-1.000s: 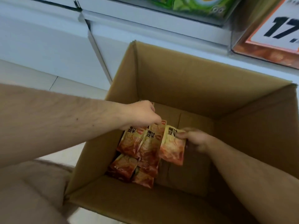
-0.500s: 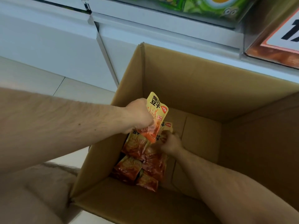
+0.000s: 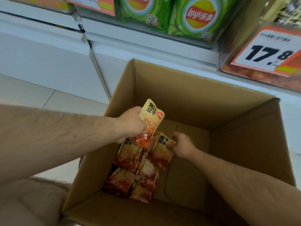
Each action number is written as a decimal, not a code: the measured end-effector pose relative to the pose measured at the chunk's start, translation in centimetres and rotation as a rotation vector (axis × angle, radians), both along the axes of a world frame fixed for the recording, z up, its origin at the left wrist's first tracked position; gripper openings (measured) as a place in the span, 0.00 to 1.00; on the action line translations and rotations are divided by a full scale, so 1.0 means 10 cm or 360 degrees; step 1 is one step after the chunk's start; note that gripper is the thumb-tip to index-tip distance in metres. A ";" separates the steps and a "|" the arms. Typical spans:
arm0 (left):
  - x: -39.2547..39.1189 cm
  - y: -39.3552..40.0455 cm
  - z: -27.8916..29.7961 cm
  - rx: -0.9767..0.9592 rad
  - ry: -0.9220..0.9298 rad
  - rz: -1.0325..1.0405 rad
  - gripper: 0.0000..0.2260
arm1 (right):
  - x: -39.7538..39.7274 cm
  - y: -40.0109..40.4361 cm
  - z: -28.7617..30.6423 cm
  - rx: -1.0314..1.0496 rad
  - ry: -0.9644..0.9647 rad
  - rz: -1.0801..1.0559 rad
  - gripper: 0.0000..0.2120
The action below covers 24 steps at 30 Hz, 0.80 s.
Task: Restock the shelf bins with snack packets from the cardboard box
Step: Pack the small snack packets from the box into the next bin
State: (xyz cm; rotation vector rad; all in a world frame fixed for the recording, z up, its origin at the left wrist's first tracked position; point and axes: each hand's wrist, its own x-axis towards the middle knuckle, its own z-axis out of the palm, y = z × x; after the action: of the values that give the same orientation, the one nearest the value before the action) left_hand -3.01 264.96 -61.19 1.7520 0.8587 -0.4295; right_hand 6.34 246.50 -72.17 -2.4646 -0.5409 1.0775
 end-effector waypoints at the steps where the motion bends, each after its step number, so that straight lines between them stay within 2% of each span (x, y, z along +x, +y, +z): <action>1: 0.01 0.00 0.03 -0.0001 -0.0010 -0.0012 0.15 | 0.11 -0.07 0.20 -0.0044 -0.0110 0.0081 0.08; 3: 0.04 -0.03 0.12 -0.0005 -0.0040 -0.0024 0.16 | 0.29 -0.23 0.63 -0.0126 -0.0231 0.0234 0.07; 6: 0.08 -0.10 0.33 -0.0066 -0.0117 -0.0074 0.16 | 0.42 -0.44 1.32 -0.0089 -0.0075 0.0340 0.06; 8: 0.12 -0.17 0.48 -0.0189 -0.0186 -0.0137 0.16 | 0.41 -0.55 1.78 0.0054 0.0068 0.0262 0.05; 11: 0.14 -0.29 0.70 -0.0351 -0.0324 -0.0156 0.14 | 0.34 -0.67 2.28 0.0436 0.0178 0.0040 0.03; 15: 0.12 -0.53 0.98 -0.0475 -0.0499 -0.0126 0.13 | 0.27 -0.70 2.59 0.0825 0.0183 -0.0196 0.03; 19: 0.13 -0.70 1.23 -0.0555 -0.0651 0.0046 0.13 | 0.23 -0.67 2.72 0.0913 0.0022 -0.0322 0.03; 21: 0.13 -0.76 1.33 -0.0558 -0.0726 -0.0019 0.13 | 0.21 -0.66 2.77 0.0962 -0.0037 -0.0432 0.03; 24: 0.13 -0.82 1.40 -0.0400 -0.0878 -0.0178 0.10 | 0.19 -0.64 2.84 0.1055 -0.0125 -0.0542 0.05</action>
State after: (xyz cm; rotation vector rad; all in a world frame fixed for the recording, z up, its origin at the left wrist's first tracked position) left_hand -1.70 256.80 -47.19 1.5724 0.3005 -0.1041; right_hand 8.22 240.08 -43.73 -1.9192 -0.3961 0.5477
